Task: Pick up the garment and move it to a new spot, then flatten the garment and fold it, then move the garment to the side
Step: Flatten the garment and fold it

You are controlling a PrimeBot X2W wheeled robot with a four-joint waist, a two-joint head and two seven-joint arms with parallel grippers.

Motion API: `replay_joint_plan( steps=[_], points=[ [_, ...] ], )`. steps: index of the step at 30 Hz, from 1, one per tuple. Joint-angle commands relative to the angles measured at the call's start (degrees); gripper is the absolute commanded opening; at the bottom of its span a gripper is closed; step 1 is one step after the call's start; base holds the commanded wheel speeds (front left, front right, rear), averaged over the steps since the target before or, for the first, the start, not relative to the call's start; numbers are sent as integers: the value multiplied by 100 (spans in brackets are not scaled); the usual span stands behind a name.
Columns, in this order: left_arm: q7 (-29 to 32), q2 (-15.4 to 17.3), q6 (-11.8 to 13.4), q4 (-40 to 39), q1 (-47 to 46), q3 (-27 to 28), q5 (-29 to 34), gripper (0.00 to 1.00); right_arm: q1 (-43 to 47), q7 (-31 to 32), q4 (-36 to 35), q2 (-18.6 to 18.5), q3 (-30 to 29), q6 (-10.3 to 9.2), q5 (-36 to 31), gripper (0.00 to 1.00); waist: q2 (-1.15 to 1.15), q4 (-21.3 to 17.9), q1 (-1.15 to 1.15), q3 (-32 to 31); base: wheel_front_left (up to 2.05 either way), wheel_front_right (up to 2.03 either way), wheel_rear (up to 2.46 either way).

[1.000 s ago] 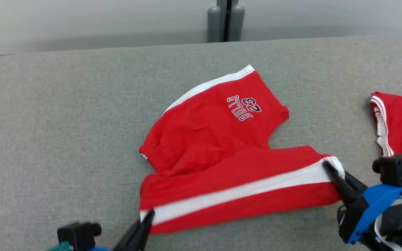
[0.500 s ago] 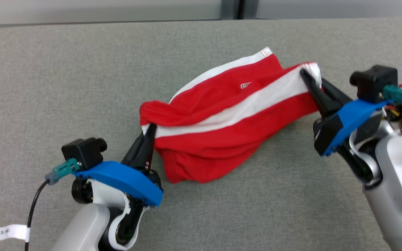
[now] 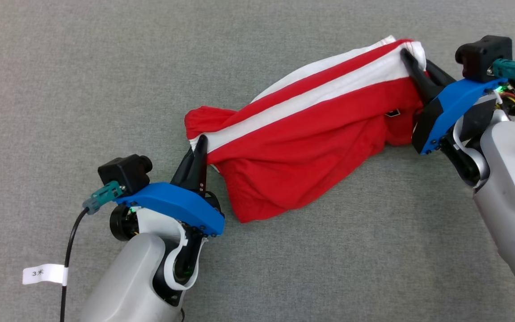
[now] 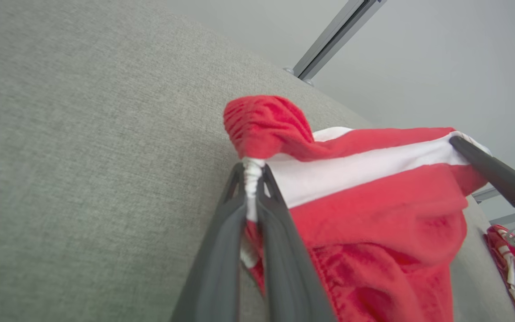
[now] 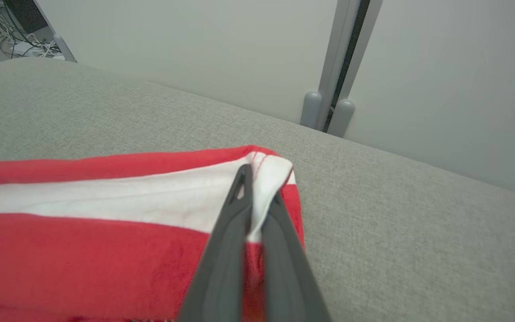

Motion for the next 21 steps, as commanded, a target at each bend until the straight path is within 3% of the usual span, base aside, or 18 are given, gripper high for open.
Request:
replay_joint_plan(
  steps=[1,2,7,14,21],
  points=[
    [-70,-33,-57,112,-123,-37,34,45,-125,2,265,-13,86,2,97,60,0,62,-1,49,0,0,0],
    [-63,-43,-102,157,-135,-72,48,100,-163,4,374,-10,113,2,127,100,0,68,-1,46,0,0,0],
    [-120,-56,-280,329,-100,-148,26,100,-223,190,901,48,245,3,284,100,0,42,-1,-94,0,0,0],
    [-671,260,-550,286,182,-153,274,100,-41,450,1101,-6,378,2,574,100,0,-78,-1,-619,0,0,0],
    [-1209,737,-491,251,376,36,877,100,177,1038,1094,-23,208,3,850,100,0,-157,-1,-1080,0,0,0]
  ],
)
